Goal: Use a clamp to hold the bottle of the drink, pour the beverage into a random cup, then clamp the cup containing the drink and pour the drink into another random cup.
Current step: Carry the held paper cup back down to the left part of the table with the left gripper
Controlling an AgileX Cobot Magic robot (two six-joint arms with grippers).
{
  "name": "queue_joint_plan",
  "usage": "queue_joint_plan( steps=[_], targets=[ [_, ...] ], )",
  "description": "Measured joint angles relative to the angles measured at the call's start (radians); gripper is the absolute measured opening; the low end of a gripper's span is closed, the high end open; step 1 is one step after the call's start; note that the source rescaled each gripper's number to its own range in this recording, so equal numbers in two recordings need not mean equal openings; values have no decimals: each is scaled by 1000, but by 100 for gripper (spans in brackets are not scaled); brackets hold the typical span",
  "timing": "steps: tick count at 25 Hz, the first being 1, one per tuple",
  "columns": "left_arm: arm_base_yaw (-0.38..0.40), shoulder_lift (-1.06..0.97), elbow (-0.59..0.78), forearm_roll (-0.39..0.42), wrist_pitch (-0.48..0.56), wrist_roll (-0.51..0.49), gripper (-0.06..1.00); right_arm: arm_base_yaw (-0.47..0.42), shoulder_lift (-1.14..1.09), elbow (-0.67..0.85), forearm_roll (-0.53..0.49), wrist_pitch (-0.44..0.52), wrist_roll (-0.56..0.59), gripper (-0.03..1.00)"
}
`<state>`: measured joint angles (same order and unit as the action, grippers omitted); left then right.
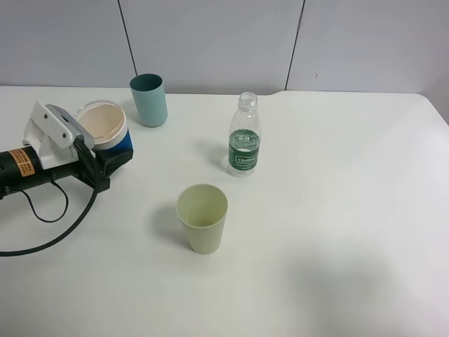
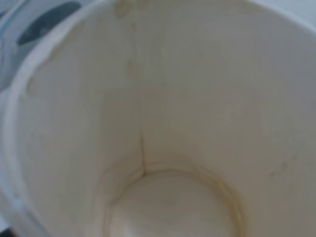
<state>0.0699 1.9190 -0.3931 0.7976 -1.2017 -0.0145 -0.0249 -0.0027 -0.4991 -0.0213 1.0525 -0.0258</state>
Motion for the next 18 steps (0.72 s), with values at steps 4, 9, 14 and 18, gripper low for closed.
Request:
queue_joint_plan(
  steps=[4,9,14,18],
  targets=[
    [9,61,-4,0,-1,4,3,0,0,0,0,0,0,77],
    [9,116,-40,16,-1,4,3,0,0,0,0,0,0,77],
    [9,159,-48,16,-1,8,3,0,0,0,0,0,0,77],
    [9,182,-48,11,-1,27,3,0,0,0,0,0,0,77]
  ],
)
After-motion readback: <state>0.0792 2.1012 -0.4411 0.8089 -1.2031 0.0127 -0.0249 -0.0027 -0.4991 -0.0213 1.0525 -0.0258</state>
